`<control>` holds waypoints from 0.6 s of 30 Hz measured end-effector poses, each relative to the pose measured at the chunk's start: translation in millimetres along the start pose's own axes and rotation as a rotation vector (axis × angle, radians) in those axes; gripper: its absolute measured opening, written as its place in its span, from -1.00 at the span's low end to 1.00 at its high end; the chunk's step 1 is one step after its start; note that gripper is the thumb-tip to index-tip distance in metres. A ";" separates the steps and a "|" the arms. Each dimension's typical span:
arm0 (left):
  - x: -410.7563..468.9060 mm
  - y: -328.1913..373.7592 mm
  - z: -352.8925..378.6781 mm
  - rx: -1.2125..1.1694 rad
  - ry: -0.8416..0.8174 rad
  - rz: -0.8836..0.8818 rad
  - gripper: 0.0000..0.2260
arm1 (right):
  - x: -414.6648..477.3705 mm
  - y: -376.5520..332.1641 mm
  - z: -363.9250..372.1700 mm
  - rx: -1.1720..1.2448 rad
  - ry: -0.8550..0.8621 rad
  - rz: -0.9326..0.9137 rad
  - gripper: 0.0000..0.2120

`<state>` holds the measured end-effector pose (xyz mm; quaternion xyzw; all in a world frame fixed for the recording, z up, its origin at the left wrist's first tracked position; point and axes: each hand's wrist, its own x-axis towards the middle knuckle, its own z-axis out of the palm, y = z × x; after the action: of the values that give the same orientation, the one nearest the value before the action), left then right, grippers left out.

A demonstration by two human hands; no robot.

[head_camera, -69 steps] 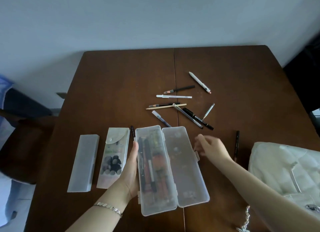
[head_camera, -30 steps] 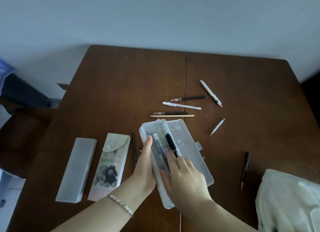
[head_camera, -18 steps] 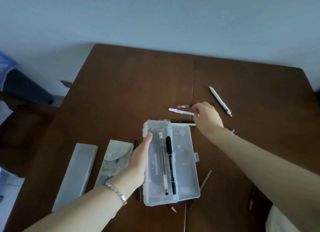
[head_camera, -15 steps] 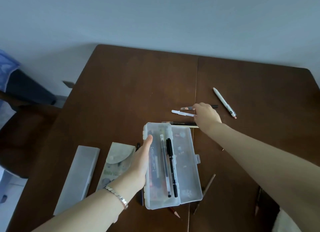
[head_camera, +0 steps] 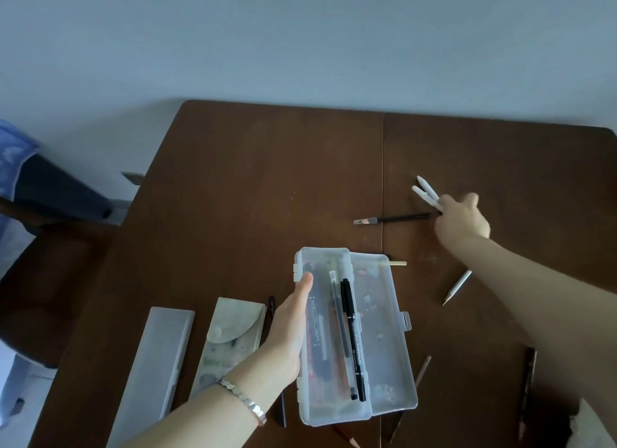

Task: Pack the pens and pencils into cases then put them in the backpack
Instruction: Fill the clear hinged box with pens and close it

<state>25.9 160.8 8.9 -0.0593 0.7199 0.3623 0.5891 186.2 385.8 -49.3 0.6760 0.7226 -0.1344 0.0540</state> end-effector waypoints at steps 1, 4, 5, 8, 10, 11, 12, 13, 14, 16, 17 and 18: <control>1.1 1.9 2.2 0.010 -0.018 0.006 -0.41 | 0.4 6.9 1.0 -0.004 -0.047 0.042 -0.69; 2.8 7.0 9.7 0.019 -0.063 0.032 -0.46 | -4.6 20.4 11.6 -0.041 -0.100 0.039 -0.72; 1.3 7.7 12.0 0.020 -0.071 0.040 -0.49 | -8.6 22.6 13.1 -0.036 -0.115 0.017 -0.73; -0.5 4.0 15.7 0.045 -0.092 0.064 -0.52 | -23.2 24.0 7.3 0.090 -0.133 -0.073 -0.79; -2.2 -0.1 15.4 0.044 -0.084 0.071 -0.50 | -39.1 22.5 -4.6 0.245 -0.076 -0.107 -0.84; -6.8 -1.5 15.4 0.046 -0.078 0.075 -0.53 | -51.6 22.2 -14.1 0.360 -0.067 -0.093 -0.84; -9.7 -3.3 14.6 0.046 -0.079 0.084 -0.50 | -65.5 20.3 -24.6 0.511 -0.077 -0.062 -0.82; -11.6 -6.3 13.2 0.050 -0.078 0.090 -0.45 | -80.7 17.8 -35.5 0.675 -0.101 -0.027 -0.78; -13.2 -9.8 11.8 0.062 -0.080 0.088 -0.41 | -96.6 16.0 -46.8 0.822 -0.135 0.007 -0.74; -22.7 -17.8 9.9 0.071 -0.082 0.084 -0.38 | -131.3 14.8 -69.3 0.990 -0.248 0.031 -0.71; -29.3 -23.8 8.7 0.067 -0.080 0.088 -0.37 | -150.0 15.9 -80.3 1.041 -0.324 0.032 -0.71; -33.4 -29.9 8.1 0.065 -0.079 0.077 -0.37 | -166.0 17.6 -87.7 1.084 -0.414 0.029 -0.71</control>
<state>57.8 132.4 24.7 0.0019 0.7092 0.3632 0.6042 226.0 250.5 75.7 0.5764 0.5157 -0.6139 -0.1579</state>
